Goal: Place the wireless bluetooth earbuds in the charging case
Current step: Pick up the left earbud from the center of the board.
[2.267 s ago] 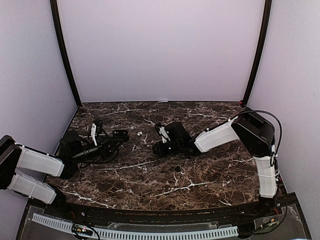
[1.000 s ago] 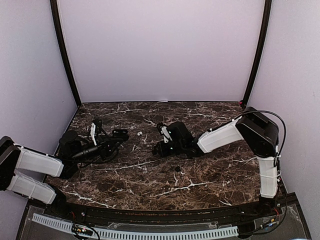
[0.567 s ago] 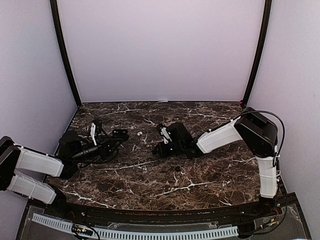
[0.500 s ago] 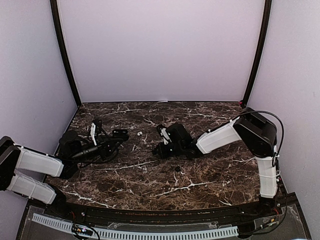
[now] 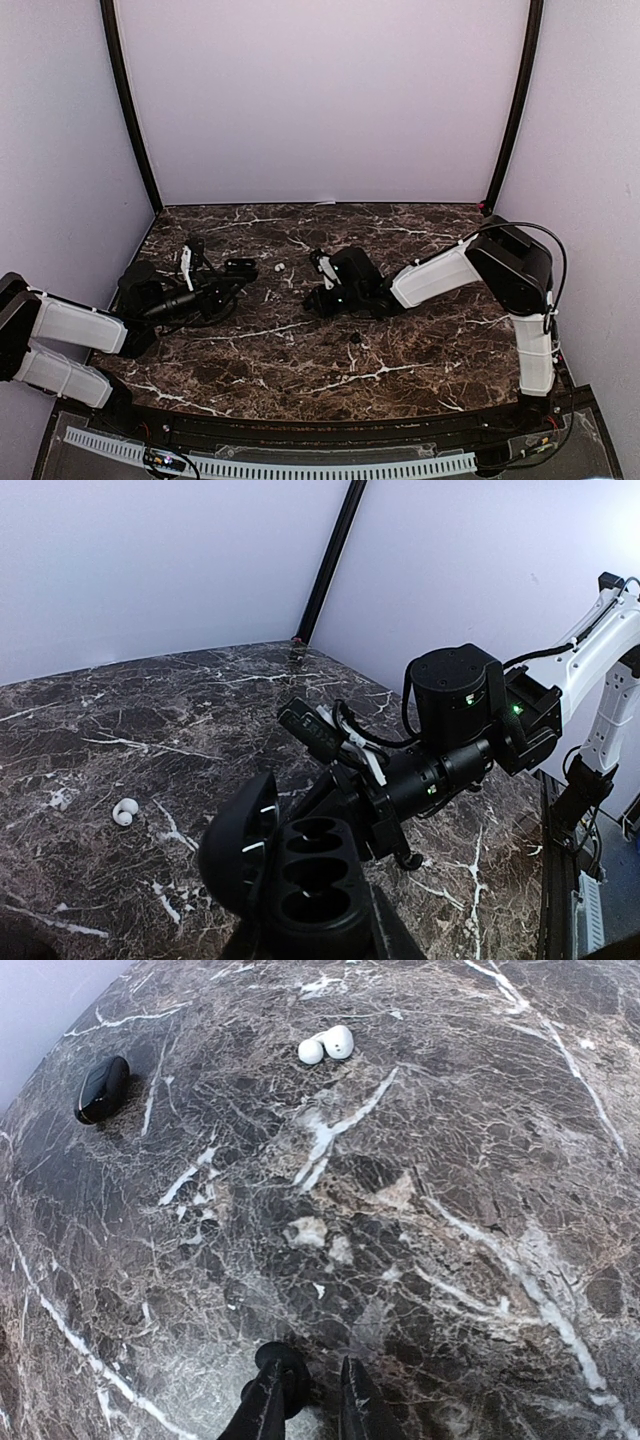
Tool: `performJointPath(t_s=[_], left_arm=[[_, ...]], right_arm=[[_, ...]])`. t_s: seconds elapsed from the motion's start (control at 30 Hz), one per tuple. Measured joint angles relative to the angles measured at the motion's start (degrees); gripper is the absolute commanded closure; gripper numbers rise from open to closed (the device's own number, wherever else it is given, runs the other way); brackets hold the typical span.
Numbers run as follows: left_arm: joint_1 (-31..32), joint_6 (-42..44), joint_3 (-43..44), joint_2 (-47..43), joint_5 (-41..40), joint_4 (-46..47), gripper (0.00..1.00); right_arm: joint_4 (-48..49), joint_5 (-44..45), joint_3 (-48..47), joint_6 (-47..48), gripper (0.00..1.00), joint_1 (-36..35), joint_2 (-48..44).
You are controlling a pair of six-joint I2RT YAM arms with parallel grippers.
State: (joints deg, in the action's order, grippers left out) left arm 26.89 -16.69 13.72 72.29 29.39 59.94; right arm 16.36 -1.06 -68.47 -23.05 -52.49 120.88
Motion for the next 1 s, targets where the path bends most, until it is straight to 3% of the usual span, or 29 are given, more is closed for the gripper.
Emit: performJointPath(t_s=[1.0], left_arm=[[0.2, 0.9, 0.0, 0.2, 1.2, 0.3, 0.83]], right_arm=[[1.8, -5.1, 2.5, 0.1, 1.0, -0.6, -2.5]])
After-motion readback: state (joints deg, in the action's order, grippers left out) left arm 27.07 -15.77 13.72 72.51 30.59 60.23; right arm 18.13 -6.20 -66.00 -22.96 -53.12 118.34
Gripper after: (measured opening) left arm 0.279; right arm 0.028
